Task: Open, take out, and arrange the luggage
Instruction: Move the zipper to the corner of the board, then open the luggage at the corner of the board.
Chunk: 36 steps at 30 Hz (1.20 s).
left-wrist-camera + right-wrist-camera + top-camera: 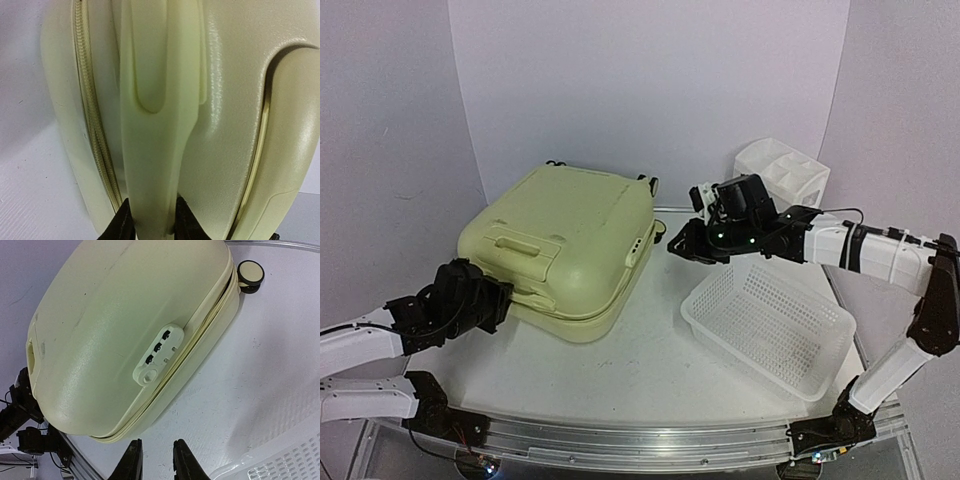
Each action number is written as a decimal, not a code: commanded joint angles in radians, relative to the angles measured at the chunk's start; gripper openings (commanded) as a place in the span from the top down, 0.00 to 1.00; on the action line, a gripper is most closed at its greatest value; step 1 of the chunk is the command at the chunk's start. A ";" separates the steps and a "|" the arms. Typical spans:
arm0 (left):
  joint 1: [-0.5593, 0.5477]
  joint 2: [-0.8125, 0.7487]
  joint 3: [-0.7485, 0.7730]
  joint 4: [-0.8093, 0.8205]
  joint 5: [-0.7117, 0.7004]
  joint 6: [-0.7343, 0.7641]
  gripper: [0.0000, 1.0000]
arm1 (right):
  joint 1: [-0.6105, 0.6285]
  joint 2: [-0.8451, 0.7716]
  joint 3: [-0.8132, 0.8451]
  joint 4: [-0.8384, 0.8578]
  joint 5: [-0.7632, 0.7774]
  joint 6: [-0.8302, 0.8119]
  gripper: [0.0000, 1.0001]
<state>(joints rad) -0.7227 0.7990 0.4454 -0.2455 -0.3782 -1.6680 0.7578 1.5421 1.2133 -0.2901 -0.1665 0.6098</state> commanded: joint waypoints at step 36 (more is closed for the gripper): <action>0.170 0.107 0.286 0.372 0.235 -0.174 1.00 | -0.109 0.424 0.245 0.282 -0.211 0.243 1.00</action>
<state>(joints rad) -0.5591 0.9966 0.6224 -0.0910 -0.1566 -1.7763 0.6487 1.9217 1.3708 -0.1066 -0.3305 0.7937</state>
